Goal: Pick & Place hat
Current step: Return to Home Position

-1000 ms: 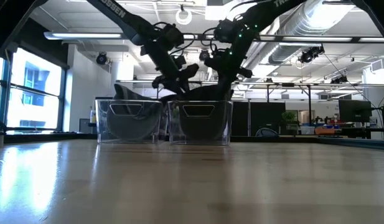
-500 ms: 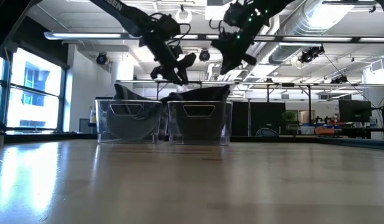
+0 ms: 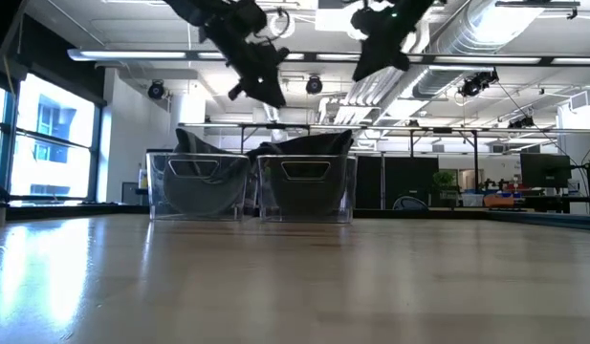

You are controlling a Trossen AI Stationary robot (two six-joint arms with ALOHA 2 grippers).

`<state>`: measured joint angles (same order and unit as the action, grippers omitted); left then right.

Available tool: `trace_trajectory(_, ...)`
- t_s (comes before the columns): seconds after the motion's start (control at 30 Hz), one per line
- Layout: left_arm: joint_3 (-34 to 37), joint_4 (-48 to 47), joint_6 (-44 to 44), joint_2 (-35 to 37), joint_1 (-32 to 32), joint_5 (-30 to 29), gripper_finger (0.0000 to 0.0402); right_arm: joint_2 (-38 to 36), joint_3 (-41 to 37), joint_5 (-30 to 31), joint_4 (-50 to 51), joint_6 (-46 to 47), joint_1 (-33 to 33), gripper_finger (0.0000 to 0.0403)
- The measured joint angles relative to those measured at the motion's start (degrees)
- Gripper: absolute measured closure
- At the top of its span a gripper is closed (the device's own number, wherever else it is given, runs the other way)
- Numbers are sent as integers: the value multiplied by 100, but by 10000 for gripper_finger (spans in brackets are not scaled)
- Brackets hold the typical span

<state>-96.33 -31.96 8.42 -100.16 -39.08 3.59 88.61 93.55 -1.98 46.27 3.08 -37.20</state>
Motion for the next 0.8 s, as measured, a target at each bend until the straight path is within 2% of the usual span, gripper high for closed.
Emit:
trace_trajectory(0.17,473,-358,-381,561,-256,475,392,-1212,-1571,-413,-927,295,-67,399)
trace_trajectory(0.33,1237,-260,-417,1179,-506,705,383,-2808,-3156,-1044,-2072,1145,71,400)
trace_trajectory(0.43,1685,-155,-530,1644,-629,1100,385,-3871,-3910,-1392,-3015,1636,377,401)
trace_trajectory(0.5,1989,-115,-520,1966,-641,1314,392,-4534,-4380,-1568,-3298,1690,628,402)
trace_trajectory(0.57,2249,-161,-519,2236,-629,1374,399,-5133,-4805,-1491,-3247,2103,936,401)
trace_trajectory(0.63,2453,-163,-380,2543,-590,1406,400,-5659,-5251,-1107,-3317,2590,1275,402)
trace_trajectory(0.73,2632,-75,75,2915,-389,1336,399,-6261,-5899,-527,-3711,2725,1862,402)
trace_trajectory(0.8,2702,-173,294,3114,-237,1223,401,-6515,-6262,-359,-3990,2662,2212,402)
